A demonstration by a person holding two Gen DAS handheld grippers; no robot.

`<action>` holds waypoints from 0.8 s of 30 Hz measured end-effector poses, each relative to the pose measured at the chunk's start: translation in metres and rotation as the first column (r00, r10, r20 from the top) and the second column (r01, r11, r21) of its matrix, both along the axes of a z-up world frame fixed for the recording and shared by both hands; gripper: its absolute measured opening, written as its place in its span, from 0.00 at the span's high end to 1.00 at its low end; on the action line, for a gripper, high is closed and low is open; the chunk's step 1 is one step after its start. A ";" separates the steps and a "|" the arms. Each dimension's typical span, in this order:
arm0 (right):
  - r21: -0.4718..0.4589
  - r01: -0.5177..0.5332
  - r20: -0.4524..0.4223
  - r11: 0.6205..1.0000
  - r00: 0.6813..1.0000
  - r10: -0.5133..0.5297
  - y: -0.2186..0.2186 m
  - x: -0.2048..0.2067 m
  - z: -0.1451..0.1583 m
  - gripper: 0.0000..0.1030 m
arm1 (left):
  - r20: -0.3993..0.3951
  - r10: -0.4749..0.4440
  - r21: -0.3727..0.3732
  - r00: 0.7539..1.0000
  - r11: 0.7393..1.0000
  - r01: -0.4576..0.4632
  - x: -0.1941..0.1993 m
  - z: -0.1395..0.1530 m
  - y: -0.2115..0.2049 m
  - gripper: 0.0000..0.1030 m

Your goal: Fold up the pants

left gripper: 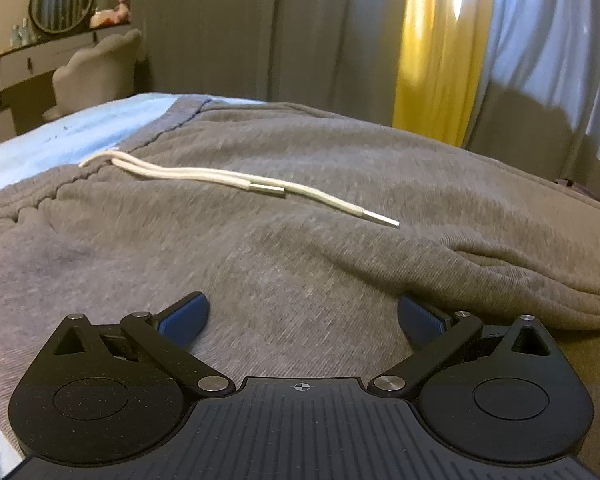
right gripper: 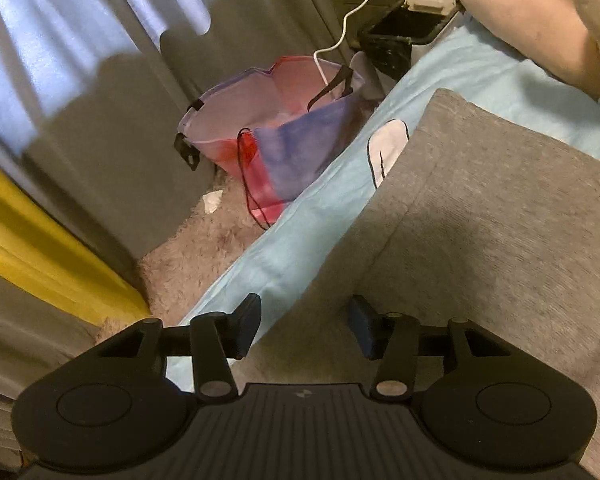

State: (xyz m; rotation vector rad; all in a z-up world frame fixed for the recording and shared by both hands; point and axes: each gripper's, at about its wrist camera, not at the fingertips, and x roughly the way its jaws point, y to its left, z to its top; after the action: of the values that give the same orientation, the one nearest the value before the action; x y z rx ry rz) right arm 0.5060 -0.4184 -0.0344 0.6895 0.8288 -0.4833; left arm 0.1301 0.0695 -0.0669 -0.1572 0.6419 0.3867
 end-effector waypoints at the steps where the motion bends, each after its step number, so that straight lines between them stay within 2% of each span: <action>1: -0.035 -0.013 -0.010 0.999 1.000 0.013 0.002 0.000 -0.001 0.70 | 0.004 -0.001 0.005 1.000 1.000 0.001 0.000 -0.001 -0.001 0.00; 2: -0.074 -0.021 -0.035 0.997 0.999 0.019 0.008 -0.001 0.000 0.88 | 0.008 -0.001 0.007 1.000 1.000 0.001 0.000 -0.001 -0.001 0.00; 3: -0.086 -0.040 -0.031 0.995 0.999 0.038 0.009 -0.005 0.001 0.94 | 0.010 -0.001 0.006 1.000 1.000 0.001 0.000 -0.001 -0.001 0.00; 5: -0.057 -0.063 0.032 0.996 0.997 0.065 0.001 -0.026 0.009 0.96 | 0.011 -0.003 0.002 1.000 1.000 0.003 0.000 -0.001 0.000 0.00; 7: -0.078 -0.108 0.115 0.991 0.987 0.116 -0.003 -0.061 0.025 0.96 | 0.017 -0.007 0.000 1.000 1.000 0.007 0.000 -0.001 0.001 0.00; 9: -0.087 -0.132 0.189 0.987 0.971 0.147 -0.006 -0.111 0.041 0.96 | 0.022 -0.011 -0.007 1.000 1.000 0.012 -0.002 0.000 0.002 0.00; 11: -0.098 -0.154 0.285 0.983 0.942 0.176 -0.008 -0.180 0.055 0.96 | 0.026 -0.011 -0.020 1.000 1.000 0.011 -0.004 0.001 0.003 0.00; 13: -0.119 -0.176 0.302 0.977 0.931 0.204 -0.004 -0.246 0.058 0.97 | 0.022 -0.012 -0.027 1.000 1.000 0.012 -0.006 0.003 0.002 0.00; 16: -0.020 -0.139 0.301 0.990 0.943 0.139 -0.005 -0.330 0.036 0.97 | 0.011 -0.010 -0.053 1.000 0.999 0.011 -0.011 0.007 0.003 0.00; 18: 0.039 -0.070 0.270 0.997 0.961 0.057 -0.009 -0.372 0.011 0.97 | 0.006 -0.010 -0.065 1.000 0.998 0.010 -0.015 0.010 0.002 0.00; 20: 0.089 0.019 0.215 0.996 0.976 -0.038 -0.022 -0.398 -0.017 0.93 | 0.002 -0.017 -0.084 1.000 0.996 0.018 -0.019 0.014 0.002 0.00; 21: 0.146 0.058 0.204 0.988 0.975 -0.087 -0.030 -0.406 -0.028 0.93 | -0.001 -0.024 -0.098 1.000 0.995 0.024 -0.020 0.017 0.003 0.00; 23: 0.306 0.092 0.238 0.948 0.956 -0.169 -0.048 -0.412 -0.044 0.90 | -0.008 -0.035 -0.127 0.999 0.991 0.033 -0.023 0.022 0.004 0.00; 24: 0.342 0.078 0.266 0.937 0.948 -0.176 -0.053 -0.412 -0.043 0.82 | -0.018 -0.037 -0.147 0.999 0.989 0.034 -0.023 0.026 0.005 0.00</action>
State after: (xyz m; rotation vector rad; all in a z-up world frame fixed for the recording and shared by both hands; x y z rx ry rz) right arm 0.0942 -0.4713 -0.0770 1.1016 0.5884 -0.3497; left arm 0.1072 0.0747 -0.0408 -0.2819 0.6924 0.3071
